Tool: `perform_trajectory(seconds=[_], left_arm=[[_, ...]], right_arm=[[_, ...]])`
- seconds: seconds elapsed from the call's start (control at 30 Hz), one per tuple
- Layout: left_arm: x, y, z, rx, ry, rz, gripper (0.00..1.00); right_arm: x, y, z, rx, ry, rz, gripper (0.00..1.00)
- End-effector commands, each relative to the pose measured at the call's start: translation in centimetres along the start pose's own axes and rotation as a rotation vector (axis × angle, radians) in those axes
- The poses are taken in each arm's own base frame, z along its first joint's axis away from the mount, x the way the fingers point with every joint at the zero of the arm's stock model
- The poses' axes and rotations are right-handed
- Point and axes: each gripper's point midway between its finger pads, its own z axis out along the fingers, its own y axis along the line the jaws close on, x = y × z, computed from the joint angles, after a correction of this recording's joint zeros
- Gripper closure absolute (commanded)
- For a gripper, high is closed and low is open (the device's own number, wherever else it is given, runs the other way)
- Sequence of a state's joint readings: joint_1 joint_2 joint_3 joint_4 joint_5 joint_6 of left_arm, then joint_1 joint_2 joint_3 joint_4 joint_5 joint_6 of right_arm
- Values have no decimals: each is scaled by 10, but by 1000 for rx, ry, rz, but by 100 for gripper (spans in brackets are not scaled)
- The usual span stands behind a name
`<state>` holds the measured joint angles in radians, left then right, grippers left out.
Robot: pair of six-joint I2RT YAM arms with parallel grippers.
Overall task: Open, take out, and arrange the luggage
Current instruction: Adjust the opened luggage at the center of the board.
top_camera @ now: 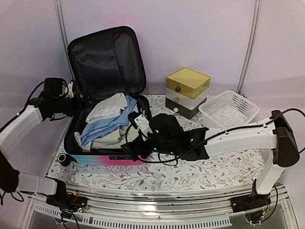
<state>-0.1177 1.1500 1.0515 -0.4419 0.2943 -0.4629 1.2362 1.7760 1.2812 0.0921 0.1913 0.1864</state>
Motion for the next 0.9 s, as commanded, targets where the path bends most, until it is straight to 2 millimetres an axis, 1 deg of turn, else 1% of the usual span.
perform_trajectory(seconds=[0.0, 0.07, 0.1, 0.17, 0.27, 0.3, 0.33, 0.37, 0.47, 0.5, 0.53, 0.6, 0.67, 0.7, 0.77, 0.87], left_arm=[[72, 4, 24, 76, 335, -38, 2], [65, 6, 19, 69, 249, -31, 2], [58, 7, 12, 52, 195, -21, 2], [43, 10, -4, 3, 108, 9, 2], [24, 6, -32, -15, 18, 59, 2], [19, 13, -38, -38, -6, 48, 2], [13, 19, -48, -58, -46, 33, 2], [9, 26, -57, -64, -79, 20, 2], [7, 44, -73, -56, -129, -33, 2], [9, 54, -75, -90, -132, -71, 2], [11, 59, -76, -101, -130, -90, 2], [16, 61, -73, -65, -113, -110, 2], [17, 63, -73, -43, -118, -133, 2], [17, 61, -75, -22, -125, -129, 2], [14, 65, -81, -47, -165, -115, 2], [11, 71, -95, -121, -238, -88, 2]], right_arm=[[4, -30, -19, 145, 8, 53, 1], [0, -34, -23, 161, -10, 51, 1], [-2, -36, -25, 171, -18, 51, 1], [-4, -39, -27, 191, -27, 52, 1], [-8, -44, -30, 217, -40, 65, 1], [-10, -46, -31, 230, -47, 68, 1], [-2, -50, -32, 245, -35, 67, 1], [-3, -52, -33, 255, -42, 69, 1], [-8, -60, -39, 297, -76, 56, 1], [-10, -62, -42, 303, -85, 44, 1], [-11, -61, -44, 298, -91, 36, 1], [-13, -62, -48, 291, -98, 10, 1], [-15, -64, -54, 296, -106, 9, 1], [-16, -66, -57, 300, -110, 13, 1], [-16, -73, -62, 314, -120, 24, 1], [-15, -81, -69, 329, -126, 44, 1]])
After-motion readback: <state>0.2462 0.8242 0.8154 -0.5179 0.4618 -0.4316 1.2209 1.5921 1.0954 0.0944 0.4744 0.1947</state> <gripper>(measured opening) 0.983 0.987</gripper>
